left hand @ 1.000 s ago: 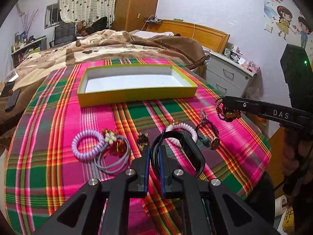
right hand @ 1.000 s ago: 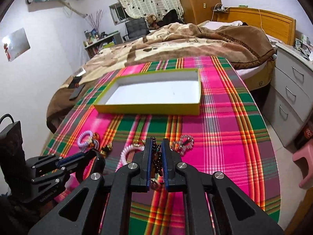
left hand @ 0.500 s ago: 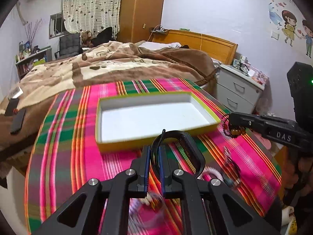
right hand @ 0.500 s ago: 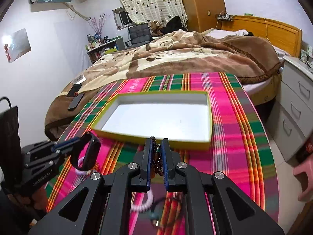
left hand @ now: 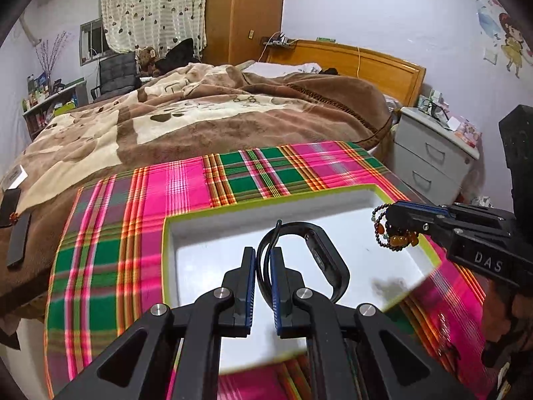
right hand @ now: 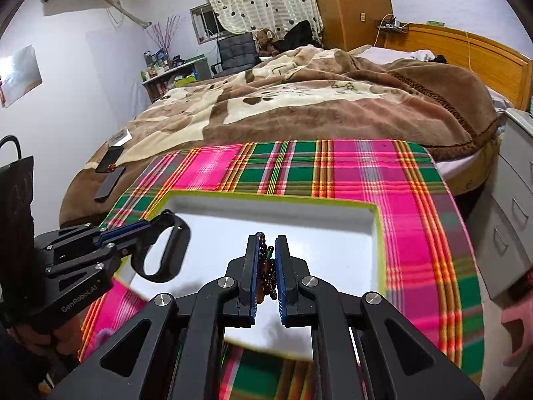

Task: Organize jewelry
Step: 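Carry the black band in the left tool into the box while the right tool carries the bracelet there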

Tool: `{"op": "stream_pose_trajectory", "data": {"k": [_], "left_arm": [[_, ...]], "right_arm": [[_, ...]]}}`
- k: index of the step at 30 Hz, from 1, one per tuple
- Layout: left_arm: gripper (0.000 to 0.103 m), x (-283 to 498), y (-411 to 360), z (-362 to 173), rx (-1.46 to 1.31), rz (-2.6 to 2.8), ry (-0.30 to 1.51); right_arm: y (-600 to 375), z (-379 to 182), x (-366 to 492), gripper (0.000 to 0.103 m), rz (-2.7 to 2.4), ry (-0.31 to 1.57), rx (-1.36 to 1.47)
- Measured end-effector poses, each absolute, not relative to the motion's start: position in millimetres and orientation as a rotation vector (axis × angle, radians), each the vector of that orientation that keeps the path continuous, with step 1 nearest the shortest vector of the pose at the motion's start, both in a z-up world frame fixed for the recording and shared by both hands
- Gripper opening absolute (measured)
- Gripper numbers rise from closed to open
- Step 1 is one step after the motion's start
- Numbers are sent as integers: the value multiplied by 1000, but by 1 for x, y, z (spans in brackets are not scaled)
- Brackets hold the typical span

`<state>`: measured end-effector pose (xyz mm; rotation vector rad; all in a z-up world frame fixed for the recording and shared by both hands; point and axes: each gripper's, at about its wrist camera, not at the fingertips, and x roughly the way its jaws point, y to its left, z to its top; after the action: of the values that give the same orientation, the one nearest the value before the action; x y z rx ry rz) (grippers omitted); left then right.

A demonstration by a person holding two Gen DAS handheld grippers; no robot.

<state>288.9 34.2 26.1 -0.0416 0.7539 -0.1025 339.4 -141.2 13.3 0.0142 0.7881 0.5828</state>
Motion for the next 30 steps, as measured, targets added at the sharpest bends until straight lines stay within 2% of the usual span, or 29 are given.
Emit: {"op": "stream_pose_trajectory", "data": {"k": [9,22,26,30], "left_arm": [[8,344,40,0,-38,-73,819],[10,360,39,-16,-54,-90,860],[10,357,43,-13,-80,-103,846],[10,349,47,-6,-106,-108,828]], "right_arm": [[-122,-13,383,9,571,853,-2],[-116,-31,400,10,560,909,4],[-117,-26,400,20,558,898,14],[-121,-17,394,20,558,880,18]]}}
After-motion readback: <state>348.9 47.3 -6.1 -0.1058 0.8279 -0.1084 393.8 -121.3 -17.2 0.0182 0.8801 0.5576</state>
